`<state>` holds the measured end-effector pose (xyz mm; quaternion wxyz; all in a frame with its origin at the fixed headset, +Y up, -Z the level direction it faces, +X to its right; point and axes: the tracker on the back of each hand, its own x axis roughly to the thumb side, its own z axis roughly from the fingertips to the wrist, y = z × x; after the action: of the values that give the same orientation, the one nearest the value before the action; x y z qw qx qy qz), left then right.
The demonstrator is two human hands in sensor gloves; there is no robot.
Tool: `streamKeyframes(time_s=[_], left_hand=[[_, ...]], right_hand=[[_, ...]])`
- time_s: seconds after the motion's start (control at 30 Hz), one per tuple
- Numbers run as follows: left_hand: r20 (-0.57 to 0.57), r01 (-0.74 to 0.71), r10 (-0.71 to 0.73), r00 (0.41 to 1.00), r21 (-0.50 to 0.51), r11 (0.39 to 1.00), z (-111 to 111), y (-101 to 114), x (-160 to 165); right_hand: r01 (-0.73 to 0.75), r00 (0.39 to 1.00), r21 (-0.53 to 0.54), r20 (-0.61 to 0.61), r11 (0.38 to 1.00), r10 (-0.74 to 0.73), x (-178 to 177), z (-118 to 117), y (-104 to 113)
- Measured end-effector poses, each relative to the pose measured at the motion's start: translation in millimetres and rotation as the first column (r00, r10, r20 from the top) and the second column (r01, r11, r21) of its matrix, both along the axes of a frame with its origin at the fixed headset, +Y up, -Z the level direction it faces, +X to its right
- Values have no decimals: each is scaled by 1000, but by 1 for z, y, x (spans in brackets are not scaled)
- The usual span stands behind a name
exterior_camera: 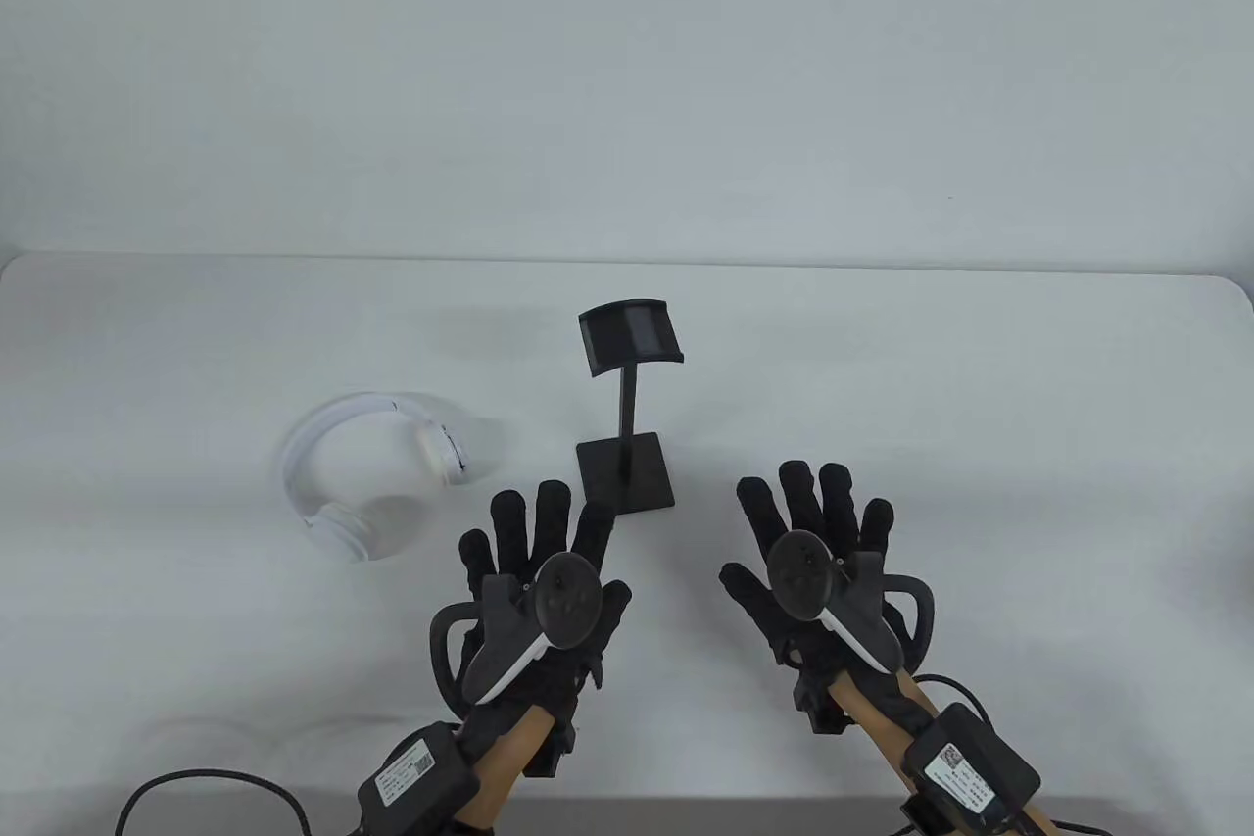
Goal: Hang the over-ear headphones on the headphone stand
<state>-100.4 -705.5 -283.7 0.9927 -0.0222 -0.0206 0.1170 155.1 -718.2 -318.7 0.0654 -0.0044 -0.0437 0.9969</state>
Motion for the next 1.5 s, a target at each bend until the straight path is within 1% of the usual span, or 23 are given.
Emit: streamKeyframes(time_s=[0.13, 0.23, 0.37, 0.6, 0.73, 0.8, 0.9, 0.97, 1.03, 1.13, 1.2, 1.33, 1.4, 1.5], left_hand=[[2, -13, 13, 1000, -20, 1000, -2, -1, -2], [5, -20, 21, 1000, -28, 999, -2, -2, -1], [10, -16, 16, 1000, -20, 1000, -1, -2, 0], [-13, -14, 14, 1000, 18, 1000, 0, 1, -2], [-33, -39, 38, 999, -17, 999, -2, -2, -7], [-45, -30, 29, 999, -15, 999, -3, 1, -10], [-66, -45, 45, 997, 1, 999, -7, 12, -17], [-93, -55, 54, 994, -11, 998, -11, 20, -24], [-128, -36, 34, 991, -12, 999, -18, 29, -35], [-200, -21, 17, 980, -19, 1000, -32, 43, -59], [-251, -35, 22, 968, -49, 998, -42, 48, -76], [-352, -35, -8, 936, -115, 993, -62, 50, -110], [-407, -46, -22, 913, -156, 987, -72, 48, -130], [-490, -106, -7, 872, -203, 973, -85, 39, -160]], right_hand=[[-7, 1000, -2, 5, 1000, 7, 0, -1, -1], [-7, 1000, 17, 25, 1000, 7, 3, 1, 2], [40, 998, 50, 37, 998, -41, 6, 3, 5], [36, 999, 56, 29, 998, -38, 7, 3, 6], [40, 999, 54, 25, 998, -41, 7, 4, 7], [58, 998, 61, 26, 996, -59, 8, 5, 11], [67, 997, 74, 28, 995, -69, 10, 6, 15], [74, 997, 74, 28, 994, -77, 11, 6, 15], [75, 997, 74, 29, 994, -77, 12, 6, 16], [83, 996, 72, 25, 994, -85, 12, 6, 16], [82, 996, 69, 21, 994, -84, 11, 5, 15], [87, 996, 67, 15, 994, -88, 10, 5, 15], [81, 996, 62, 17, 995, -83, 10, 4, 14], [83, 996, 68, 28, 994, -85, 12, 4, 15]])
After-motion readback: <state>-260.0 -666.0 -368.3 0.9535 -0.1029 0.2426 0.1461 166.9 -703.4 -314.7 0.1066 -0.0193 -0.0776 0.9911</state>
